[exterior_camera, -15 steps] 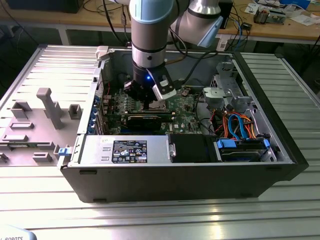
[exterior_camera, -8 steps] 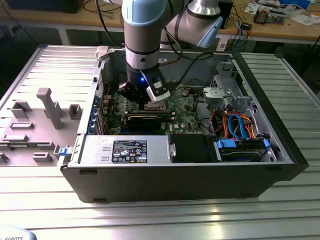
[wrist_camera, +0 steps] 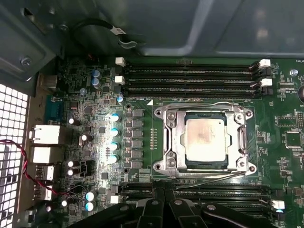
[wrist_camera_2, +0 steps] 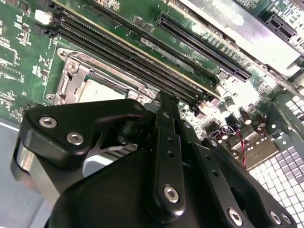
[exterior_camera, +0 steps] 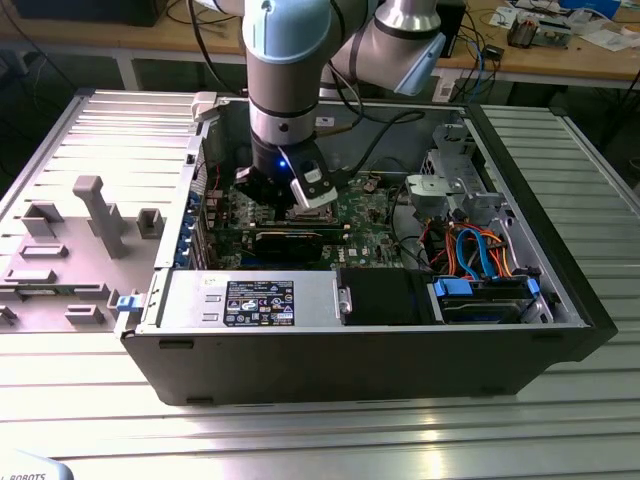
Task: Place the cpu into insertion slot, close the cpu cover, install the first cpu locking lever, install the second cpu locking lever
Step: 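Install the second cpu locking lever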
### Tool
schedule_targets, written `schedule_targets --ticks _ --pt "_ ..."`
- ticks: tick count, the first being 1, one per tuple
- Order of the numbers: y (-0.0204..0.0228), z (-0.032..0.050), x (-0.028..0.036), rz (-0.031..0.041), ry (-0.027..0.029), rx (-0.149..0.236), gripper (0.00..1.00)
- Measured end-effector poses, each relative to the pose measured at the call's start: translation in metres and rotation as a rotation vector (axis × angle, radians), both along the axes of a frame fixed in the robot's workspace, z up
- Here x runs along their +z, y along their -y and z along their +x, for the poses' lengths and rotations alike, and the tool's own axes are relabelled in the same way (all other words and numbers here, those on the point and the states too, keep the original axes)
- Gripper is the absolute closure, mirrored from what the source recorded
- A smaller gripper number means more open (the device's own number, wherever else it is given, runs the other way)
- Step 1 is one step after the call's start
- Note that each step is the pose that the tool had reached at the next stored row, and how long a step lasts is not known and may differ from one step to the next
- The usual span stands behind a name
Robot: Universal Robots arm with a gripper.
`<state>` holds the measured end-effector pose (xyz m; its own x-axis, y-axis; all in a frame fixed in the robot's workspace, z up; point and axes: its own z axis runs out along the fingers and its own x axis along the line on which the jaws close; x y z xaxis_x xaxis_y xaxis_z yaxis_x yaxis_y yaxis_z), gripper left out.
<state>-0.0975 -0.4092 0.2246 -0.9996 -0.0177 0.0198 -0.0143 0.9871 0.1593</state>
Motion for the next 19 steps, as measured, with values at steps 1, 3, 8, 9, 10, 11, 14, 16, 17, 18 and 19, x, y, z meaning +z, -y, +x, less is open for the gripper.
schedule_targets --ticks 1,3,8,9,10,11,14,16,17,18,19 --pt "0.0005 0.0 -0.001 0.0054 -0.0014 -0.001 0.89" --pt "0.0009 0.0 -0.0023 0.0075 -0.0032 -0.001 0.89" --pt "0.0036 0.0 -0.0055 0.0212 -0.0078 -0.003 0.89" --pt "0.004 0.0 -0.0061 0.0262 -0.0081 -0.003 0.89" --pt "0.0045 0.0 -0.0068 0.0299 -0.0083 -0.003 0.89" --pt "0.0056 0.0 -0.0085 0.0374 -0.0084 -0.003 0.89" --pt "0.007 0.0 -0.0118 0.0543 -0.0084 -0.003 0.89" --pt "0.007 0.0 -0.0126 0.0634 -0.0084 -0.003 0.89" --pt "0.007 0.0 -0.0126 0.064 -0.0084 -0.003 0.89" --pt "0.007 0.0 -0.0127 0.0643 -0.0084 -0.003 0.89" --pt "0.007 0.0 -0.0127 0.0645 -0.0083 -0.003 0.89"
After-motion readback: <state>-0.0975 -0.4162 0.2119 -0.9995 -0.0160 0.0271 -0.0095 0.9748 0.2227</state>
